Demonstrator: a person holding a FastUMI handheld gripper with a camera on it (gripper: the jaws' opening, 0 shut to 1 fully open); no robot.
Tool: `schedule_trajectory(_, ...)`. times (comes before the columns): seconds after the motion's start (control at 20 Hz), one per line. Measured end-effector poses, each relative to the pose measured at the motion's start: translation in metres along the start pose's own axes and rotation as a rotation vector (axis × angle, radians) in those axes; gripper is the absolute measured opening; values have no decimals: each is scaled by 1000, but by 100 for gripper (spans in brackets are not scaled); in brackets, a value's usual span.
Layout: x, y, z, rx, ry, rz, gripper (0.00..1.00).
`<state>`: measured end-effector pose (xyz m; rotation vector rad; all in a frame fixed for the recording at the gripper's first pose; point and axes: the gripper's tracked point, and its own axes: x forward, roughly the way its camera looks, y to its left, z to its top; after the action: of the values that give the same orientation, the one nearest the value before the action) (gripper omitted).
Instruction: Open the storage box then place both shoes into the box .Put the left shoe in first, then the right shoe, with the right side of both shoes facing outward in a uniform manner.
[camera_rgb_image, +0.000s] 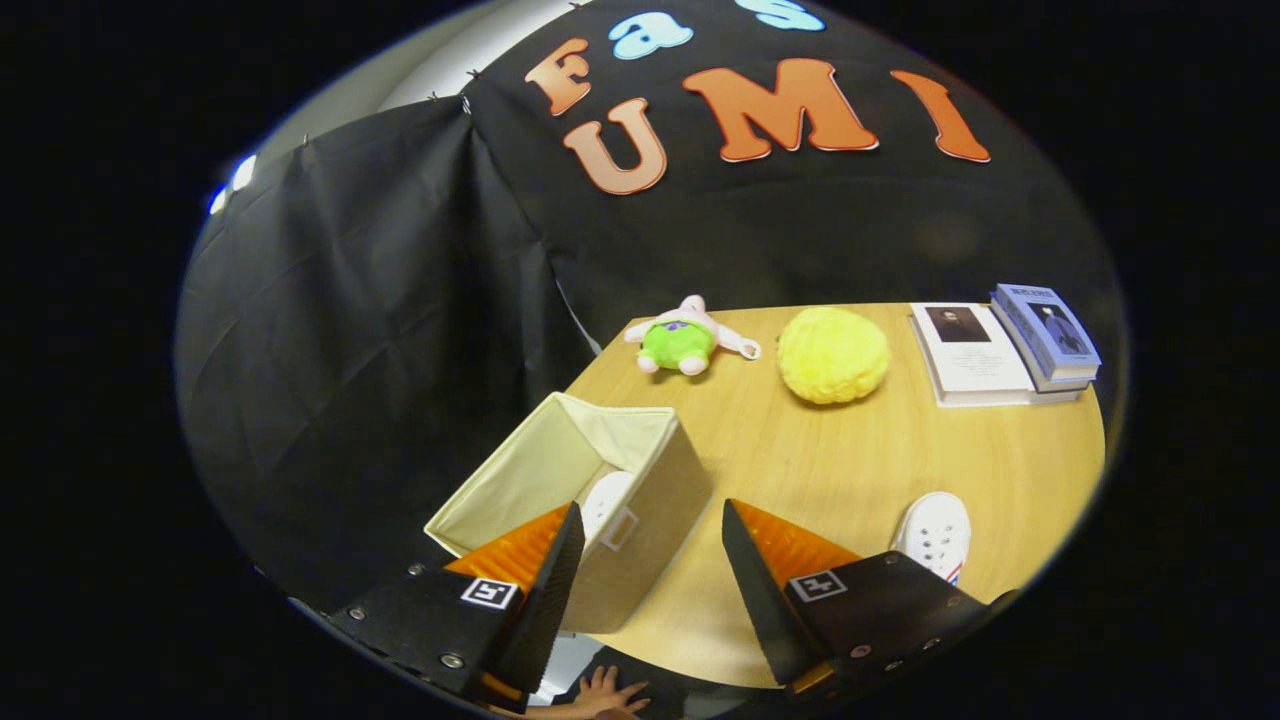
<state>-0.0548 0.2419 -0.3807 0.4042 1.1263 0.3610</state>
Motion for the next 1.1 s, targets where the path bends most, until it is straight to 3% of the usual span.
schedule_trajectory(0.3,-18,-102,-40,81,75,-166,87)
schedule_trajectory(0.7,-31,-198,-107,142,183,-334,87)
schedule_trajectory(0.95,-34,-228,-131,188,225,-372,87)
schedule_trajectory(1.1,-29,-240,-149,236,264,-375,81)
